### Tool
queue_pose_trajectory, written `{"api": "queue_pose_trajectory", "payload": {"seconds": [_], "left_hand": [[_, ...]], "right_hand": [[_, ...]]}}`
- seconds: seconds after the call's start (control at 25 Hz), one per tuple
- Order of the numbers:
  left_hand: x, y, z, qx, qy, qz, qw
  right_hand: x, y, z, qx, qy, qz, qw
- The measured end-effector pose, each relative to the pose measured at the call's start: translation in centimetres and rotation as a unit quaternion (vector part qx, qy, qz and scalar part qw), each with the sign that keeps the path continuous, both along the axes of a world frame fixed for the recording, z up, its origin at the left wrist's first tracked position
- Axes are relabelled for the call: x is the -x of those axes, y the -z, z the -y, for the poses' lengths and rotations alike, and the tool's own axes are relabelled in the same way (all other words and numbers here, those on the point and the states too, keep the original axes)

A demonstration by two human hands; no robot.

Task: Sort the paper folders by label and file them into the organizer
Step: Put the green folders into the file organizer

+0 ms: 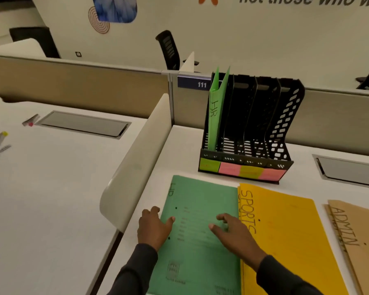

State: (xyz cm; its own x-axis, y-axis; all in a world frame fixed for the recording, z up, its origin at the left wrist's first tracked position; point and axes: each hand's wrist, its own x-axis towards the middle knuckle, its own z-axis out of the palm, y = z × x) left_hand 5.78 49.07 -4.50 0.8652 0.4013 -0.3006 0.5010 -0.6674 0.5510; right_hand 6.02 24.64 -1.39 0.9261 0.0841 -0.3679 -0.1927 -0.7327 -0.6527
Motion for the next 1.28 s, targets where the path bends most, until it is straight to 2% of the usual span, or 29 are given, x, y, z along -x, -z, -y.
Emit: {"api": "queue_pose_trajectory", "payload": {"seconds": [0.08,0.2,0.32,0.4,0.44,0.52,0.72,0.88,1.12,1.28], "left_hand": [[1.1,0.3,0.4,0.009,-0.019,-0.018,1.0],[1.2,0.0,0.7,0.081,-0.075,-0.028,0.993],[0.9,-1.2,0.2,0.269,-0.137,-0.033,0.953],[1.2,-3.3,0.3,0.386,-0.112,-0.04,0.915],[1.3,-4.6,0.5,0.411,-0.086,-0.033,0.907],[1.2,-7.5,0.9,0.421,-0.041,0.014,0.906],[1.6,-15.3,1.8,0.358,0.046,0.237,0.902],[2.0,-19.6,3.2,0.314,0.123,0.357,0.871],[-2.8,-20.9,6.1,0.364,0.21,0.37,0.828],[-8.1,-22.1,7.7,0.405,0.247,0.352,0.807]], "right_hand": [[2.3,1.3,0.0,0.051,-0.038,0.001,0.998],[3.7,1.9,-0.3,0.06,-0.056,-0.009,0.997],[3.9,1.3,-0.3,0.033,-0.05,0.003,0.998],[3.8,0.7,-0.2,0.004,-0.035,0.011,0.999],[3.6,0.3,-0.1,-0.017,-0.024,0.01,1.0],[3.0,-0.6,0.1,-0.079,0.009,-0.007,0.997],[-1.3,-5.8,0.1,-0.258,0.084,-0.027,0.962],[-5.5,-12.2,-0.8,-0.368,0.086,0.022,0.925],[-12.6,-21.8,0.1,-0.441,0.011,0.117,0.89],[-17.7,-26.7,0.5,-0.442,-0.053,0.118,0.887]]}}
